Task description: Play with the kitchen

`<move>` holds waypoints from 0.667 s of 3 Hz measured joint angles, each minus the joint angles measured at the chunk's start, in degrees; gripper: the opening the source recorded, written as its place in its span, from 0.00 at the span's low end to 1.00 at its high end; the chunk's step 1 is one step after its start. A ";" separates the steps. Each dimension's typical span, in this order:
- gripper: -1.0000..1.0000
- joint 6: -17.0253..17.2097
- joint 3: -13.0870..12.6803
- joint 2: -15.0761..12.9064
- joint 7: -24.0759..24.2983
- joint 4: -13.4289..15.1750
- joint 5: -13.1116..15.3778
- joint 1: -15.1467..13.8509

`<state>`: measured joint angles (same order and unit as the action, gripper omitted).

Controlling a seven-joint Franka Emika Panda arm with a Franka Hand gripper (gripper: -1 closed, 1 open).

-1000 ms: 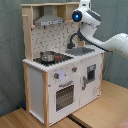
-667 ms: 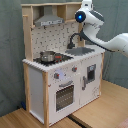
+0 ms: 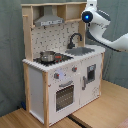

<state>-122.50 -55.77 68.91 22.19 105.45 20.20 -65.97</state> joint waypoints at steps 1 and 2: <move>0.00 -3.14 1.72 0.32 0.00 4.18 1.23 3.08; 0.00 -6.83 3.38 0.78 0.00 8.71 2.01 5.99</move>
<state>-129.33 -52.40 69.69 22.19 114.16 22.21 -59.98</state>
